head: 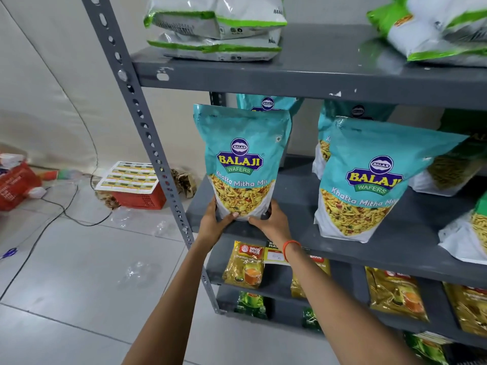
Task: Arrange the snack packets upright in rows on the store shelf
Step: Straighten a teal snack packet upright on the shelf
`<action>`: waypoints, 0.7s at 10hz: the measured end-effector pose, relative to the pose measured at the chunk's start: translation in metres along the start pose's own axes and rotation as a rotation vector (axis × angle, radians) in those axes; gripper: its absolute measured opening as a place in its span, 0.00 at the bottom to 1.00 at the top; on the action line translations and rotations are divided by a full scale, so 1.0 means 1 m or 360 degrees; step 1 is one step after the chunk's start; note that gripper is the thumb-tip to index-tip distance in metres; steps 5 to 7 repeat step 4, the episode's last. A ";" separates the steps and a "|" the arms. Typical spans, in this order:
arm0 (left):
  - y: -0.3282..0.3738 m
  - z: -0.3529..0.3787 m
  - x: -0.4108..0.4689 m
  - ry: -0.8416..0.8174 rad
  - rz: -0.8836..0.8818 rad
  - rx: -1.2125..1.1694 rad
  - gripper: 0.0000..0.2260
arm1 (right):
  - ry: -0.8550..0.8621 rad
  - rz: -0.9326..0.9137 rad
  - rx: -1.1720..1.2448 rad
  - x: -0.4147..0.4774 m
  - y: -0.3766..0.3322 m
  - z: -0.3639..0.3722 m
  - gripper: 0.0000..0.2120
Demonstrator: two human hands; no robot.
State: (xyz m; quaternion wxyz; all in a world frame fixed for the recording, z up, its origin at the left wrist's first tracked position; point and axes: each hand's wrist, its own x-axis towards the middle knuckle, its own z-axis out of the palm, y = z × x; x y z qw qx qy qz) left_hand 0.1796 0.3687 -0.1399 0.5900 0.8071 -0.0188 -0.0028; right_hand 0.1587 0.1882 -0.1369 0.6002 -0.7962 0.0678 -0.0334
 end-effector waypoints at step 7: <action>0.035 0.005 -0.018 -0.0136 -0.0126 0.0288 0.31 | -0.0118 0.0074 -0.0296 -0.009 -0.020 -0.027 0.31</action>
